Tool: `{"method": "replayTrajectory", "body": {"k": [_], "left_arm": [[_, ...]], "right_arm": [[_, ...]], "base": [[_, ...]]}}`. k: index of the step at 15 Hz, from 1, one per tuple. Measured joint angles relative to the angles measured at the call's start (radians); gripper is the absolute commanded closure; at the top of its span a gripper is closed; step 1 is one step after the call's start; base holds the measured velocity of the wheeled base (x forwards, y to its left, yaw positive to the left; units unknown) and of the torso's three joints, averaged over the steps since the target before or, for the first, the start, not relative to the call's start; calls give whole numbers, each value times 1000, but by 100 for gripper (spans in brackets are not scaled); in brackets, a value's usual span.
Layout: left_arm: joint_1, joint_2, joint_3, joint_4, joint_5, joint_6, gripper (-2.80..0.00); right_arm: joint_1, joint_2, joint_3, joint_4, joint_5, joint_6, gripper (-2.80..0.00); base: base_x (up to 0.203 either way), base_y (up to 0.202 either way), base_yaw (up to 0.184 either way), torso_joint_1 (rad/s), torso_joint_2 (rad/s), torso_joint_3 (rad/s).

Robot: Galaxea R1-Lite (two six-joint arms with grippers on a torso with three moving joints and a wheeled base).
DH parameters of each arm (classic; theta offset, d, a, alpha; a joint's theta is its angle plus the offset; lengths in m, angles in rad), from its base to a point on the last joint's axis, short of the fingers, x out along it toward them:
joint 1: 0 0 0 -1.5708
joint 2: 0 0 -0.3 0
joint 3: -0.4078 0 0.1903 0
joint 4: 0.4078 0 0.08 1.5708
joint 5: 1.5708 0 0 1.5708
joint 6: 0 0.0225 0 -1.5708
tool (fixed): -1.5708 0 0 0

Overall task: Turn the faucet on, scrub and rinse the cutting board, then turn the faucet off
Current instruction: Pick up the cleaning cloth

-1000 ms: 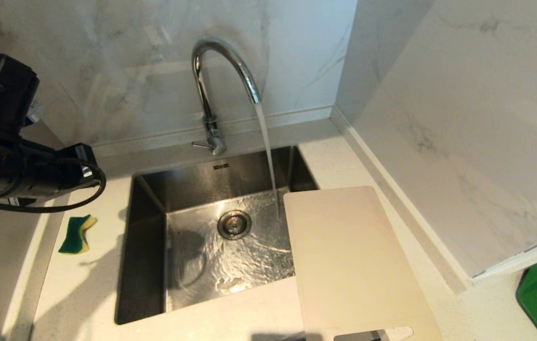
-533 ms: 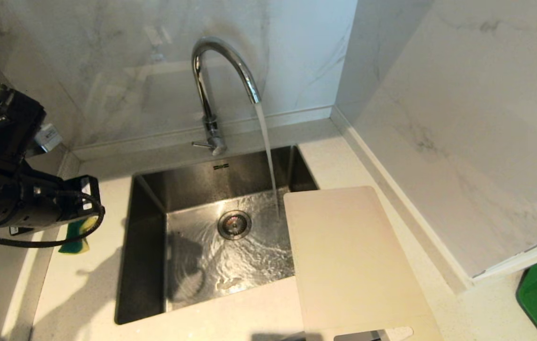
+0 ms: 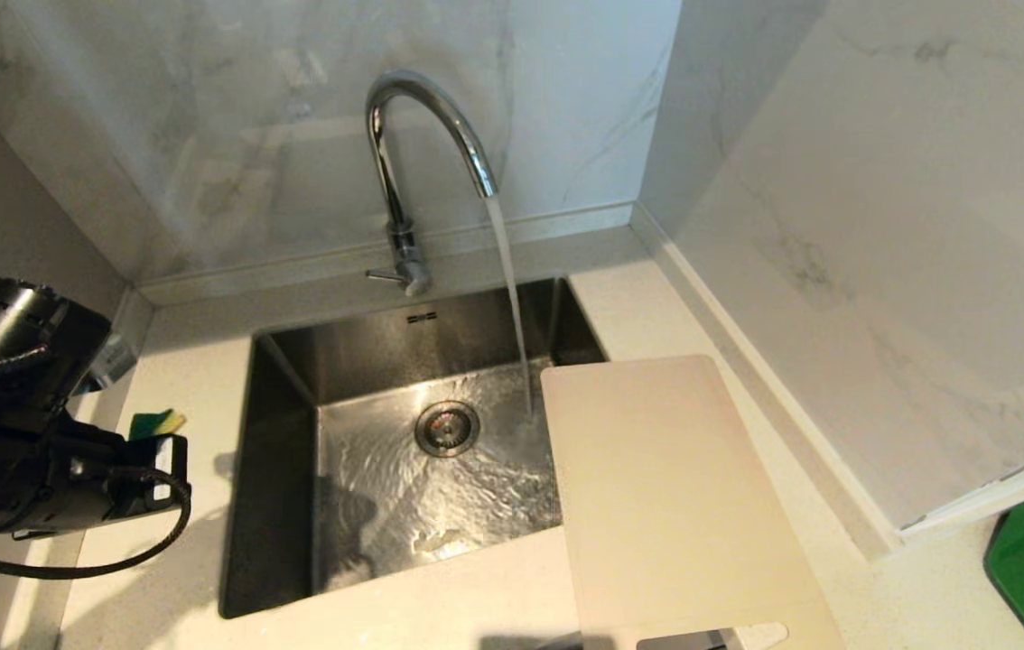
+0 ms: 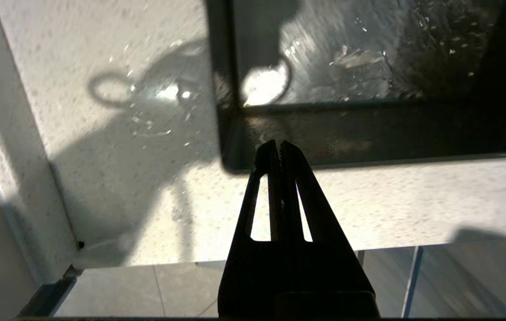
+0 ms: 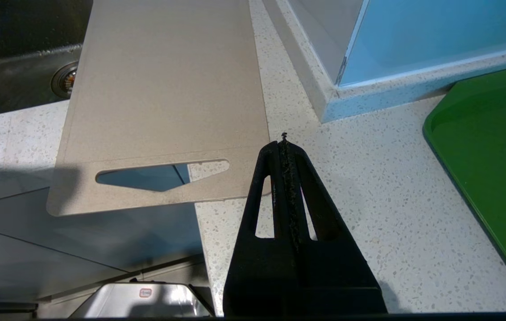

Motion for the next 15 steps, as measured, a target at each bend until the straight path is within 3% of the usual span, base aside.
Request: {"method": "replayTrajectory", "body": {"k": [5, 8, 15], "left_arm": [[31, -23, 60, 1, -28, -4, 0], [66, -43, 63, 18, -62, 30, 0], [110, -66, 41, 29, -64, 40, 0]], "right_arm": [[0, 0, 0, 1, 0, 0, 0], [0, 0, 0, 0, 0, 0, 0], [0, 0, 0, 0, 0, 0, 0]], "base": [[0, 0, 0, 0, 0, 0], [0, 0, 0, 0, 0, 0], [0, 0, 0, 0, 0, 0]]}}
